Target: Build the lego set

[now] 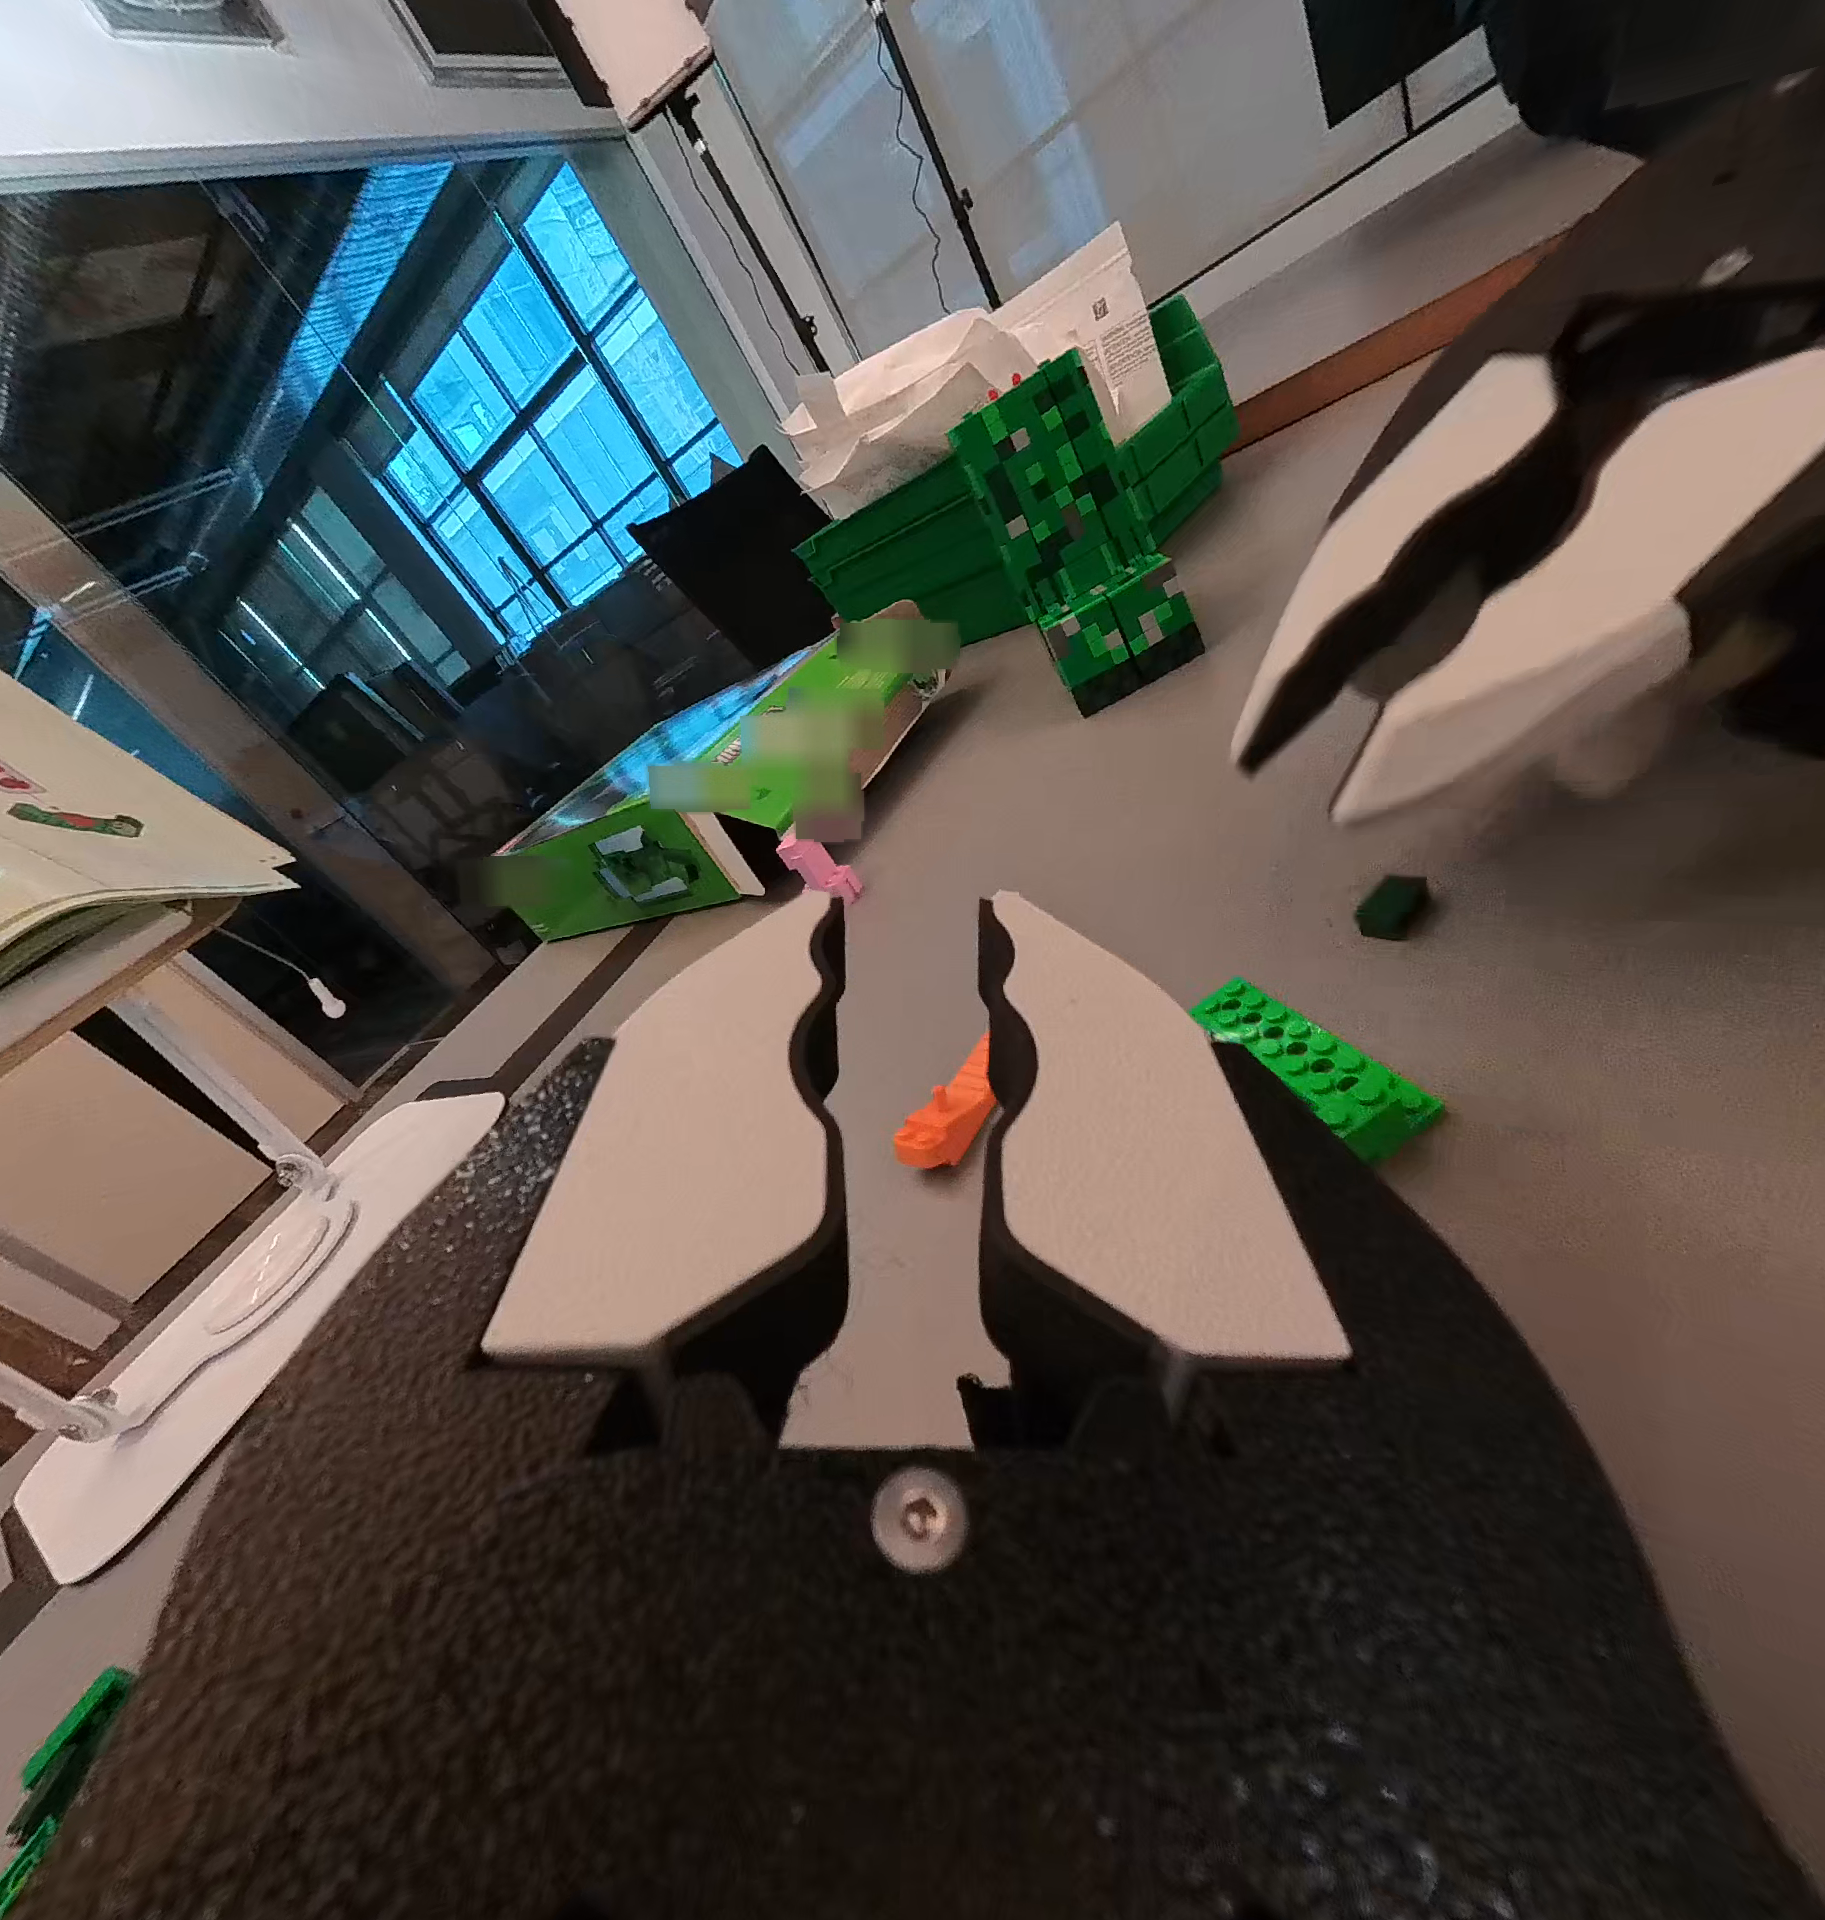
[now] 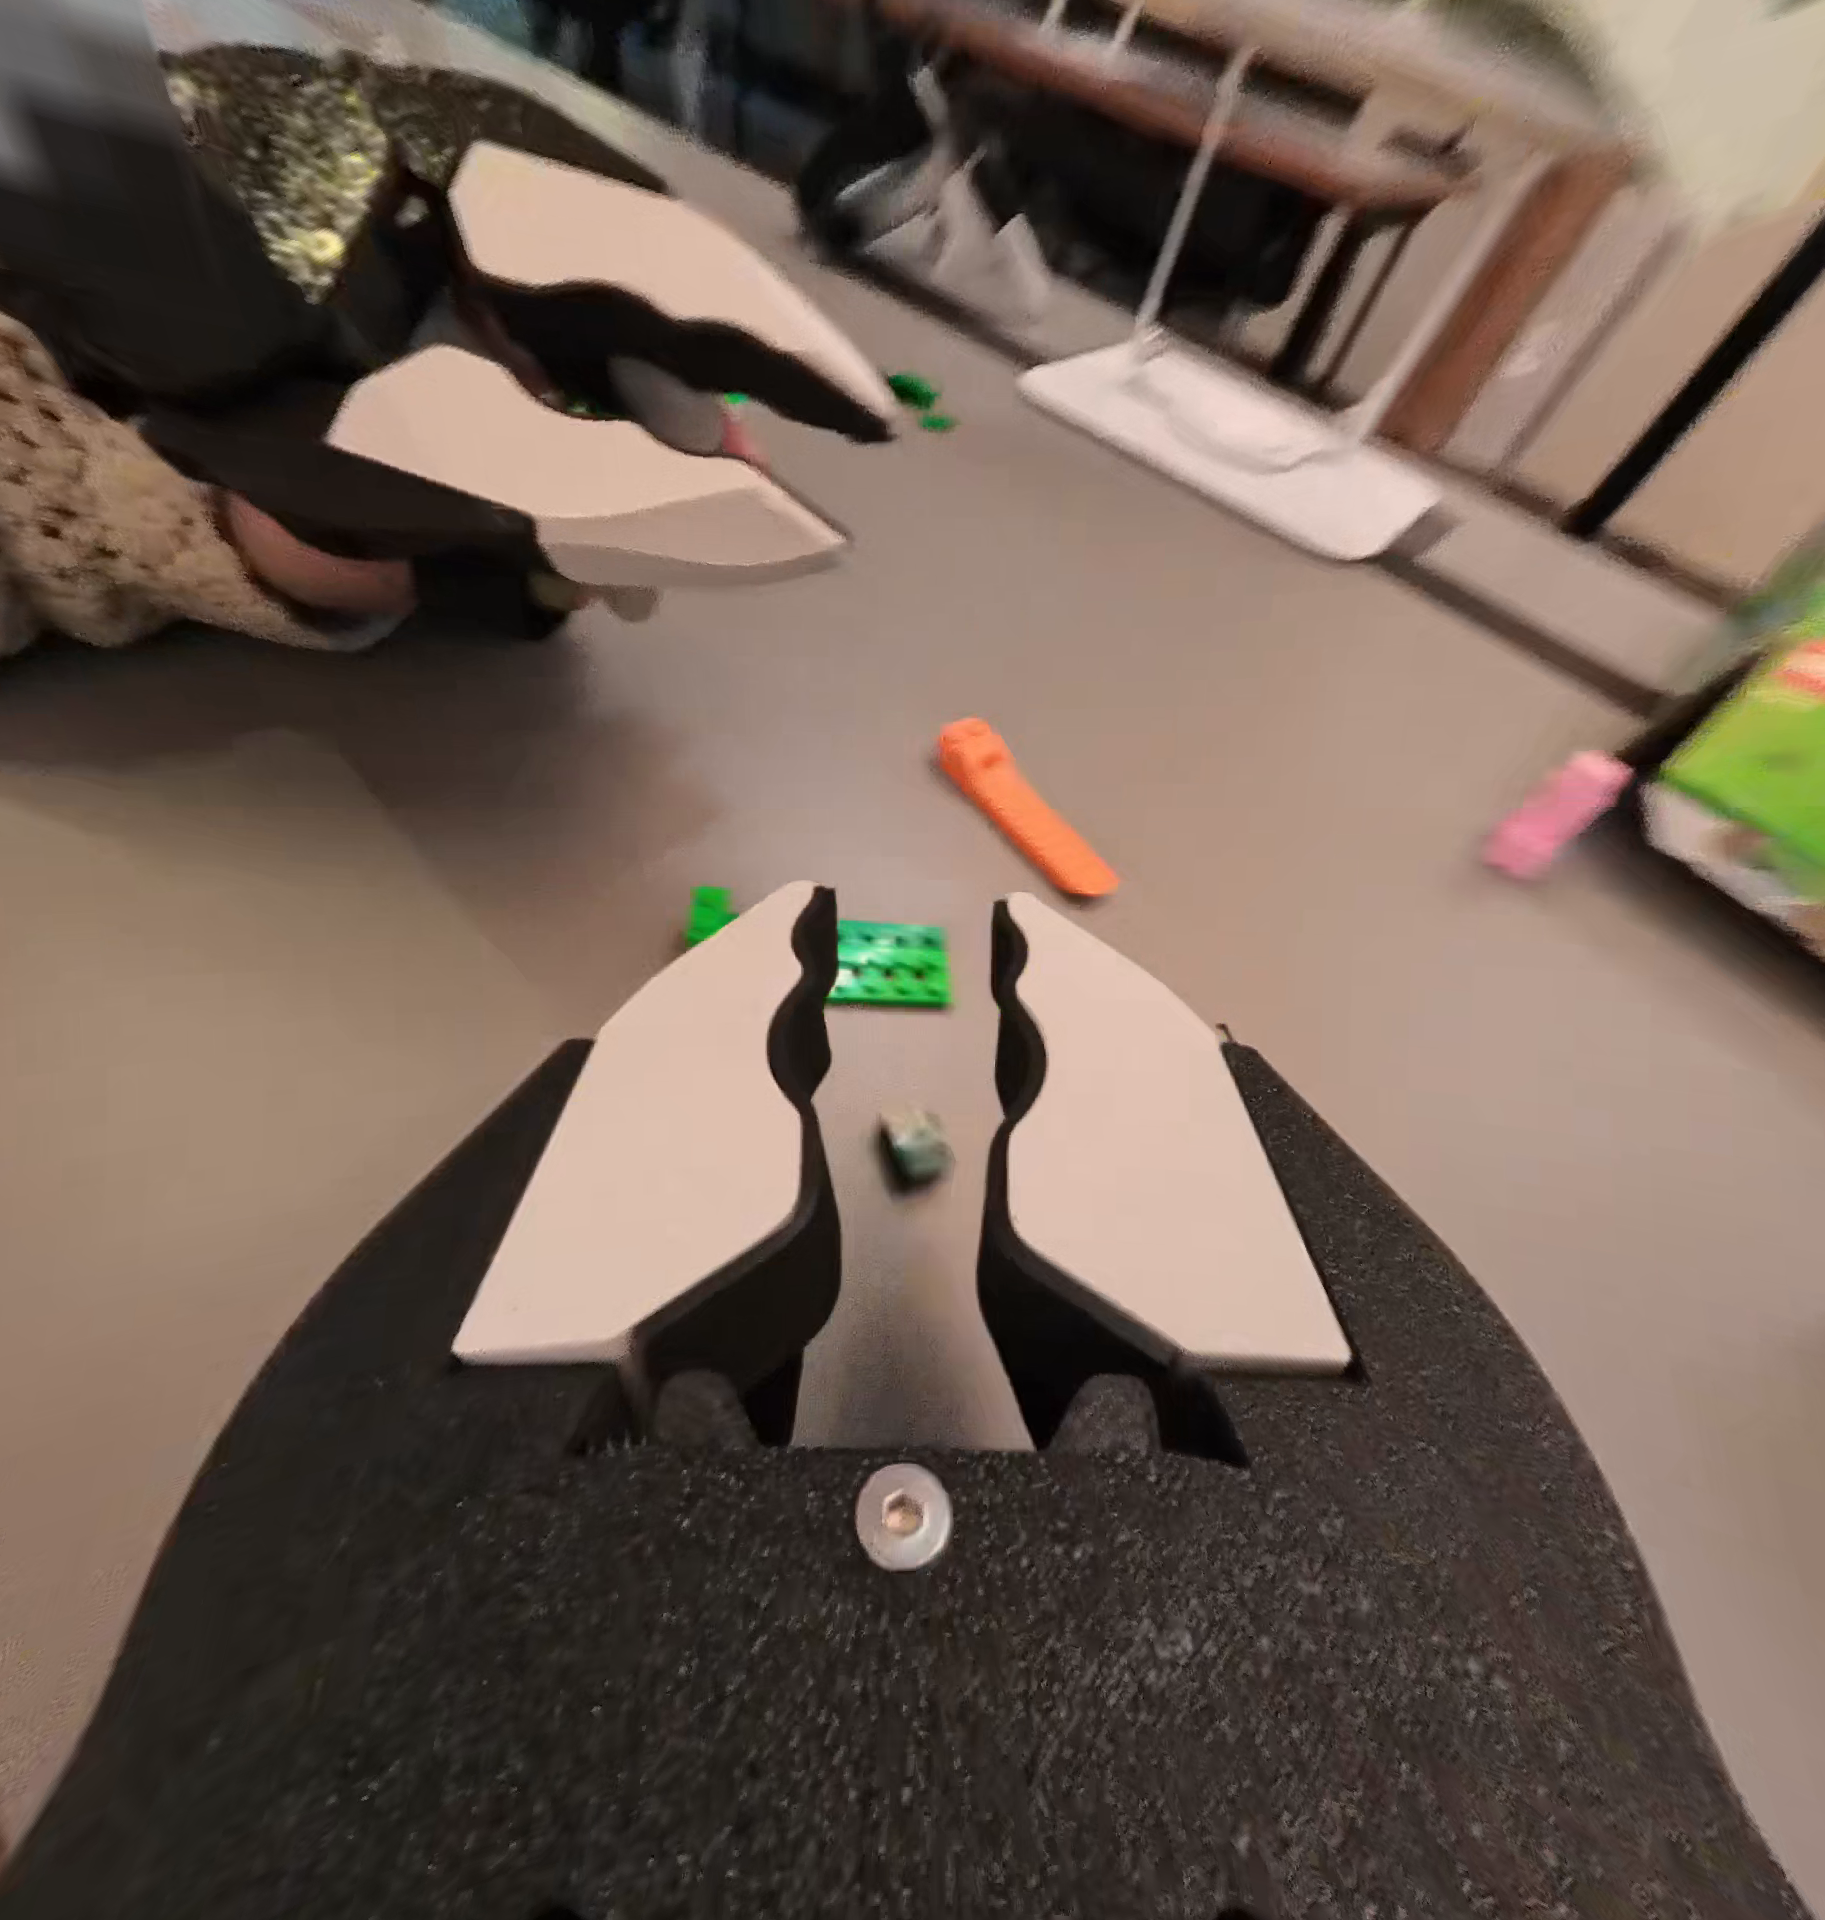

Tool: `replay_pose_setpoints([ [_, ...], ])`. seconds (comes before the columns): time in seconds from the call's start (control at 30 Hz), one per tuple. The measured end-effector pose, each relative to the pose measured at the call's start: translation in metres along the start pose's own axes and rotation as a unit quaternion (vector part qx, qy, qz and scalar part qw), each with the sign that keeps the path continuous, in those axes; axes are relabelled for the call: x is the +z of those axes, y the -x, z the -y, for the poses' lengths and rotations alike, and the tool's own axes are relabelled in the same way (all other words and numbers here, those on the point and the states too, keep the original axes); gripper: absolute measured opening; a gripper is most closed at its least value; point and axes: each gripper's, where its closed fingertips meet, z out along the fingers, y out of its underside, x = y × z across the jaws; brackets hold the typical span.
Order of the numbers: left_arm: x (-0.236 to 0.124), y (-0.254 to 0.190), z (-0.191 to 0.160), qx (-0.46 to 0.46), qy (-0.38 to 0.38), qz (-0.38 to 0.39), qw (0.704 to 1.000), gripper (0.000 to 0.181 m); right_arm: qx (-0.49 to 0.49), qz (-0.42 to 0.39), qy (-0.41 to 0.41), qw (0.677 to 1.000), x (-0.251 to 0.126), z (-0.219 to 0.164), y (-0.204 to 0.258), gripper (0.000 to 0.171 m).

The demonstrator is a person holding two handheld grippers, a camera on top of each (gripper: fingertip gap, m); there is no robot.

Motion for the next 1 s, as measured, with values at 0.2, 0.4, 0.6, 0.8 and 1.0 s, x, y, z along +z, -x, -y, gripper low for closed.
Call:
replay_pose_setpoints([
  [0.2,0.002,-0.004,-0.001,0.003,0.003,-0.010,1.000,0.024,-0.006,-0.086,-0.073,0.994,-0.028,0.006,-0.030,0.016],
  [0.4,-0.001,0.005,0.000,-0.020,-0.004,0.005,1.000,0.024,-0.037,-0.095,-0.071,0.992,-0.026,0.007,-0.028,0.014],
  [0.6,-0.001,0.011,-0.001,-0.054,-0.008,0.009,0.998,0.025,-0.090,-0.019,-0.018,0.996,-0.009,-0.004,-0.002,0.005],
  [0.8,0.000,0.002,-0.001,-0.035,-0.005,-0.008,0.999,0.025,-0.115,0.084,0.080,0.987,0.020,-0.020,0.045,0.018],
  [1.0,0.001,0.000,-0.001,-0.033,-0.004,-0.015,0.999,0.025,-0.040,0.135,0.124,0.982,0.033,-0.025,0.048,0.020],
])
